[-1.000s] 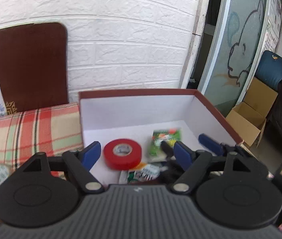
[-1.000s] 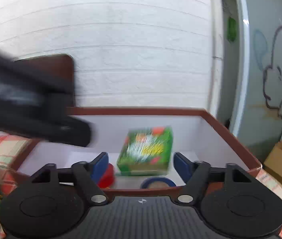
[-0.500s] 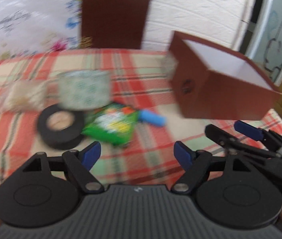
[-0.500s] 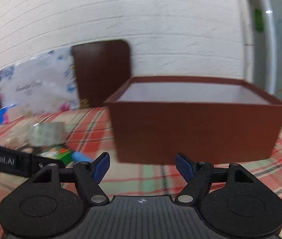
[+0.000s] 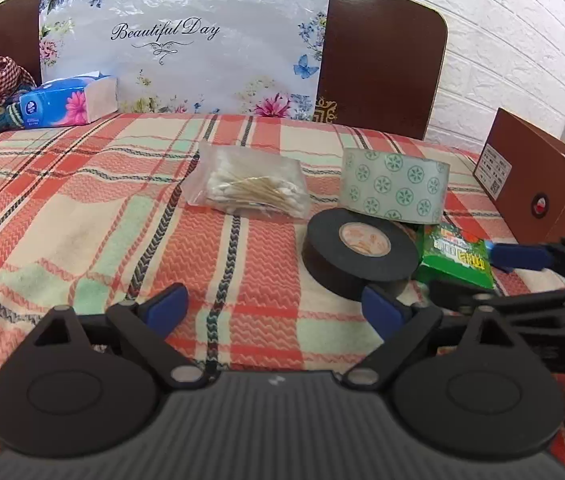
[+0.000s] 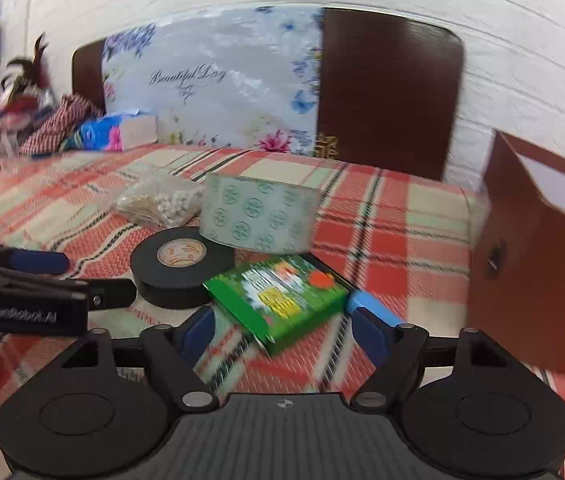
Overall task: Organize objects
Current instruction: 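Grasp the second green snack packet with the left gripper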
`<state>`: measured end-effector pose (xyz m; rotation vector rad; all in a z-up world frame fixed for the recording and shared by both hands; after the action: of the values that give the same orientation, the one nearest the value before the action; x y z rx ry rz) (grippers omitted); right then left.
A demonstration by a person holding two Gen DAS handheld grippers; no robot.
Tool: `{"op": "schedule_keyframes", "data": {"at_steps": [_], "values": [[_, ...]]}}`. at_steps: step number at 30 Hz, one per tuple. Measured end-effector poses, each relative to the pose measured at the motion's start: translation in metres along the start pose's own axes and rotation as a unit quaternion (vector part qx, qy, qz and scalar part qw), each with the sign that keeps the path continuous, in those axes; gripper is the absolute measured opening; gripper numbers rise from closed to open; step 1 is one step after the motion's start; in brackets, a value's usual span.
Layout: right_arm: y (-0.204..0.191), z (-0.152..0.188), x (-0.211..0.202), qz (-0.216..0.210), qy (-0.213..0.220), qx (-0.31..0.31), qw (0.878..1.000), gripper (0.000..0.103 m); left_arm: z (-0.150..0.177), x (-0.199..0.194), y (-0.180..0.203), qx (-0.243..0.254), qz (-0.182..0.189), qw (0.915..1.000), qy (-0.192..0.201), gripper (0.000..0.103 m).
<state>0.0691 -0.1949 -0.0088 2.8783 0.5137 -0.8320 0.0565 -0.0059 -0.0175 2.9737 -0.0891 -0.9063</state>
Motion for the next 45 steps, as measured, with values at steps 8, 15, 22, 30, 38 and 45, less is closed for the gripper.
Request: {"op": "schedule_keyframes", "data": {"at_steps": [8,15,22,30,38,45], "values": [[0.005,-0.006,0.020,-0.026,-0.022,-0.004,0.999,0.063,0.005,-0.002,0.003,-0.003,0.004,1.0000,0.000,0.096],[-0.001,0.019,-0.016,-0.012,-0.016,0.012,1.000,0.005,0.005,-0.004,0.010,0.017,-0.010,0.9998,-0.008,0.096],[0.011,0.029,-0.029,-0.009,-0.008,0.052,0.999,0.017,-0.019,-0.031,0.062,0.030,0.083,0.9961,0.011,0.084],[0.009,0.031,-0.030,-0.018,-0.003,0.053,0.998,0.037,-0.030,0.029,0.118,0.091,0.053,0.9937,-0.040,0.092],[0.017,0.031,-0.033,-0.040,0.010,0.092,0.995,0.040,-0.021,0.032,0.128,0.134,0.012,0.9908,-0.016,0.094],[0.018,0.030,-0.035,-0.042,0.013,0.093,0.995,0.051,-0.021,-0.019,0.127,0.122,0.053,0.9904,0.039,0.089]]}}
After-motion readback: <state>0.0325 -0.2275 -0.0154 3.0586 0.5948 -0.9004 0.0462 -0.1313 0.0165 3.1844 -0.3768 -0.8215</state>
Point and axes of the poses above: each gripper's, at about its wrist camera, not at the fingertips, and x roughly the way its jaws point, y to its right, z to its underside, the point moved 4 cm from there along x, roughly the way its jaws point, and after that the axes turned 8 degrees about -z, right-handed, at the moved point
